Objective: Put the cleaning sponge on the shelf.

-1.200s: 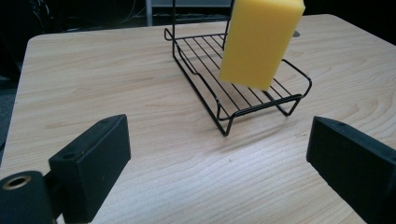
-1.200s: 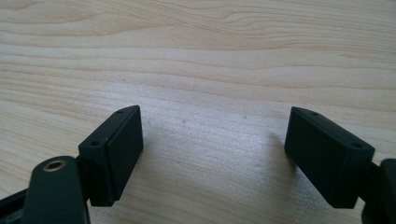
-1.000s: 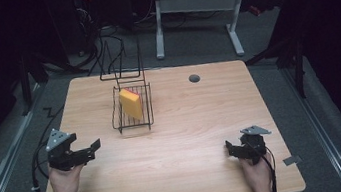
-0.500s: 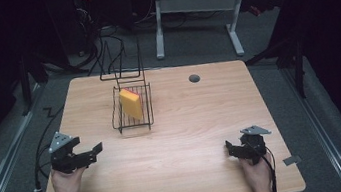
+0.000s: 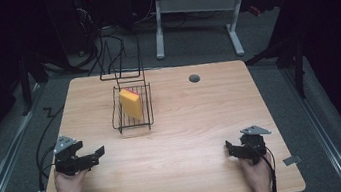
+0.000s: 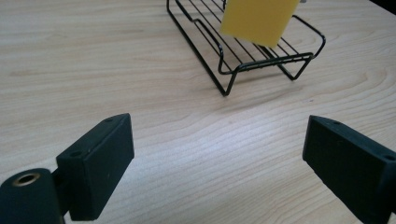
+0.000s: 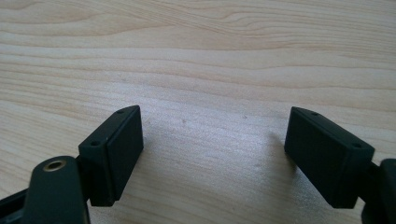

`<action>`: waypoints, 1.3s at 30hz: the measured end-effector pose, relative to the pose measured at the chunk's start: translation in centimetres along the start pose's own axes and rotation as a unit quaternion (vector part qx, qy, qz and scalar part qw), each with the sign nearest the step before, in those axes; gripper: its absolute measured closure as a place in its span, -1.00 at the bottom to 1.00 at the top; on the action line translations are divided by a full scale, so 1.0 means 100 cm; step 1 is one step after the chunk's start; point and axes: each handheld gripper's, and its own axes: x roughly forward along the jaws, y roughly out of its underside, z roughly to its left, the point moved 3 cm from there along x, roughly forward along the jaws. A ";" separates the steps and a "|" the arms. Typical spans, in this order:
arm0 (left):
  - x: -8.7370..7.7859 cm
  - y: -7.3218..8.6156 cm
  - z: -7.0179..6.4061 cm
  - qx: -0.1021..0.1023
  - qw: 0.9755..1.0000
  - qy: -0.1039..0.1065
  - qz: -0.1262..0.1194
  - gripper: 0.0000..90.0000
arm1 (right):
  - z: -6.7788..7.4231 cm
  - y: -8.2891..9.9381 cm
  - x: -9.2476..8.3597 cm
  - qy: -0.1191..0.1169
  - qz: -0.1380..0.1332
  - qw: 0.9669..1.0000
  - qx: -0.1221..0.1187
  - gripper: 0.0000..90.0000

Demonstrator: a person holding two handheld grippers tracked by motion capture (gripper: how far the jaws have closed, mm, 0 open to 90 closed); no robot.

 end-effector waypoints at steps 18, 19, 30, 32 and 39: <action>0.019 0.013 0.003 0.007 0.999 -0.016 0.031 -0.76 | 0.000 0.000 0.000 0.000 0.000 1.000 0.001 -0.56; 0.021 0.013 0.003 0.008 0.999 -0.015 0.032 -0.76 | 0.000 0.000 0.000 0.000 0.000 1.000 0.000 -0.56; 0.033 0.020 0.002 0.014 0.999 -0.023 0.044 -0.75 | 0.000 0.000 0.000 0.000 0.000 1.000 0.000 -0.56; 0.034 0.021 0.002 0.018 0.998 -0.026 0.045 -0.75 | 0.000 0.000 0.000 0.000 0.000 1.000 0.001 -0.56; 0.042 0.026 0.003 0.030 0.997 -0.047 0.057 -0.74 | 0.000 0.000 0.000 0.000 0.000 1.000 0.001 -0.56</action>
